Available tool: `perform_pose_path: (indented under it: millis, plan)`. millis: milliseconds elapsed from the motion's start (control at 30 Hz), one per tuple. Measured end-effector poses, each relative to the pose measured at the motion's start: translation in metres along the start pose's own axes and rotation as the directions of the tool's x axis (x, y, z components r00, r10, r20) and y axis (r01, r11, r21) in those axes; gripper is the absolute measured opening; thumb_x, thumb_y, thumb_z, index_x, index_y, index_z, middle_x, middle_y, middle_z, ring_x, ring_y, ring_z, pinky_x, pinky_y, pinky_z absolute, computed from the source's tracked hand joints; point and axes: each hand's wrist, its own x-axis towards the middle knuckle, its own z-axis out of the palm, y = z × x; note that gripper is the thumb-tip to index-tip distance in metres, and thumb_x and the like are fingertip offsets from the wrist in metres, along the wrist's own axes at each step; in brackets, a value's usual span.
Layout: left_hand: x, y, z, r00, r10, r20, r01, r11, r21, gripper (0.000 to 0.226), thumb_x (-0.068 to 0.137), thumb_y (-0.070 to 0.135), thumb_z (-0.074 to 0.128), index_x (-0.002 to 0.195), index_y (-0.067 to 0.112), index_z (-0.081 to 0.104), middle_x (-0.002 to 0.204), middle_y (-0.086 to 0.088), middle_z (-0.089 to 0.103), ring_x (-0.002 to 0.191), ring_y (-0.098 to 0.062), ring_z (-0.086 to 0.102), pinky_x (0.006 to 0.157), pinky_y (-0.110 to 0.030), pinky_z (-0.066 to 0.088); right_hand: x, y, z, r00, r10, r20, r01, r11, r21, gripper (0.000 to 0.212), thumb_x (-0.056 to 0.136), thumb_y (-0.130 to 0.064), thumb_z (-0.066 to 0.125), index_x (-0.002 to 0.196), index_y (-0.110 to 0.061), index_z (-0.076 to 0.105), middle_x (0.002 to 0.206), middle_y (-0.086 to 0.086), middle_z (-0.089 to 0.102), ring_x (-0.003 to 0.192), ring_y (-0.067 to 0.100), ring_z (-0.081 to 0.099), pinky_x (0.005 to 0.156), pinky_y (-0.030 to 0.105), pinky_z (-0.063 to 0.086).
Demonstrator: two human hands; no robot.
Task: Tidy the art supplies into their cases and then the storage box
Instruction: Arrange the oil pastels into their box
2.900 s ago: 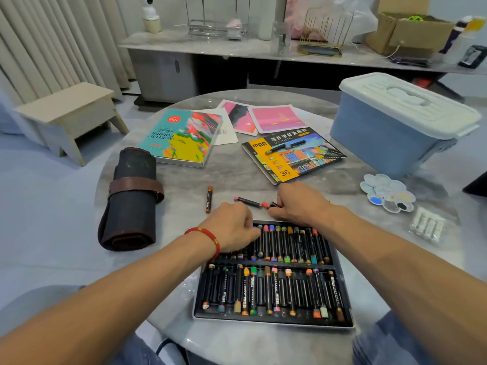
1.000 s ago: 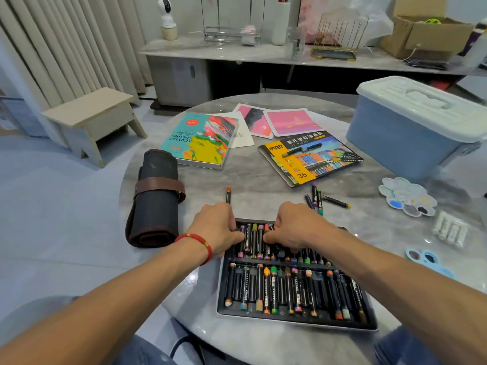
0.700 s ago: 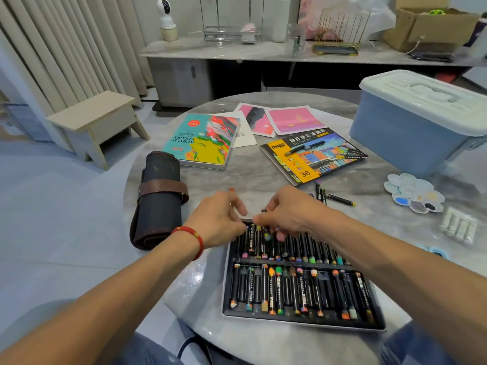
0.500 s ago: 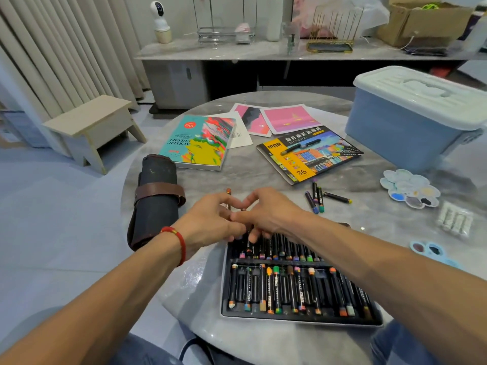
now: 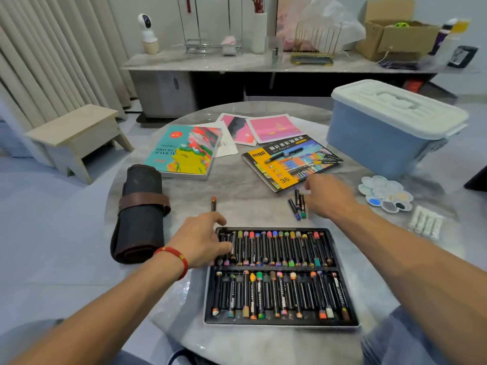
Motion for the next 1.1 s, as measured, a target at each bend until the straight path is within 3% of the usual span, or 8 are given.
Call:
perform_pose_path:
  millis: [233,333,433,600,667,767,933,1100]
  plan:
    - [0.006,-0.008,0.004,0.995,-0.098,-0.01,0.099,0.984,0.151,0.042,0.081,0.046,0.077,0.097,0.023,0.045,0.093,-0.003,0.061,0.091,-0.026,0.059,0.076,-0.036,0.049,-0.004,0.001,0.011,0.999,0.006,-0.033,-0.014,0.965,-0.262,0.032,0.092,-0.003,0.055,0.121,-0.014,0.063,0.122,0.01,0.065,0.114,0.031,0.064,0.082,0.039,0.05]
    - [0.009,-0.008,-0.002,0.981,-0.185,0.059,0.175,0.973,0.15,0.046,0.079,0.051,0.077,0.091,0.017,0.049,0.094,-0.003,0.058,0.088,-0.023,0.056,0.076,-0.031,0.047,-0.002,0.0,0.01,0.997,0.071,-0.006,-0.071,0.984,-0.166,0.023,0.09,-0.007,0.058,0.111,-0.013,0.065,0.114,0.009,0.067,0.105,0.031,0.065,0.077,0.037,0.048]
    - [0.018,-0.008,-0.017,0.978,-0.205,0.031,0.202,0.975,0.089,0.043,0.079,0.054,0.076,0.081,0.014,0.06,0.087,-0.002,0.065,0.081,-0.019,0.06,0.071,-0.028,0.046,0.005,0.004,0.012,0.987,0.162,-0.02,-0.161,0.987,0.012,0.01,0.09,-0.022,0.062,0.093,-0.012,0.063,0.085,0.004,0.062,0.083,0.028,0.058,0.073,0.034,0.046]
    - [0.061,-0.003,-0.016,0.944,-0.151,-0.292,0.188,0.977,0.102,0.028,0.094,0.038,0.059,0.088,0.011,0.065,0.095,-0.014,0.07,0.092,-0.034,0.063,0.076,-0.035,0.048,0.017,-0.001,0.029,0.978,0.162,0.133,-0.193,0.943,0.27,0.033,0.099,-0.027,0.045,0.12,-0.004,0.056,0.126,0.02,0.062,0.115,0.04,0.059,0.097,0.045,0.047]
    - [0.078,0.0,-0.006,0.949,-0.148,-0.277,0.201,0.965,0.17,0.032,0.093,0.039,0.053,0.094,0.007,0.057,0.1,-0.019,0.068,0.091,-0.038,0.062,0.078,-0.041,0.052,0.021,-0.001,0.033,0.978,0.146,0.151,-0.183,0.946,0.267,0.044,0.102,-0.041,0.039,0.117,-0.005,0.058,0.125,0.019,0.062,0.112,0.038,0.059,0.093,0.043,0.047]
    - [0.094,0.006,0.001,0.956,-0.169,-0.242,0.237,0.928,0.286,0.035,0.095,0.028,0.052,0.121,0.005,0.051,0.118,-0.024,0.062,0.109,-0.043,0.059,0.088,-0.046,0.049,0.028,0.002,0.037,0.978,0.117,0.17,-0.148,0.972,0.182,0.042,0.102,-0.049,0.039,0.099,-0.013,0.059,0.121,0.015,0.066,0.103,0.034,0.06,0.08,0.038,0.043]
    - [0.101,0.019,-0.008,0.966,-0.163,-0.202,0.226,0.909,0.349,0.033,0.093,0.007,0.049,0.126,0.002,0.049,0.124,-0.026,0.058,0.112,-0.044,0.059,0.092,-0.047,0.051,0.031,0.002,0.033,0.971,0.04,0.237,-0.058,0.996,0.067,0.042,0.103,-0.036,0.044,0.126,-0.007,0.062,0.134,0.016,0.061,0.12,0.034,0.059,0.095,0.039,0.047]
    - [0.059,0.055,-0.009,0.995,0.044,-0.087,-0.04,0.998,0.053,0.017,0.094,0.021,0.061,0.106,0.015,0.05,0.091,-0.01,0.067,0.081,-0.026,0.067,0.07,-0.033,0.049,0.022,0.003,0.027,0.971,0.04,0.238,-0.05,0.998,0.037,0.04,0.104,-0.027,0.038,0.133,-0.009,0.06,0.143,0.013,0.056,0.127,0.032,0.055,0.105,0.041,0.044]
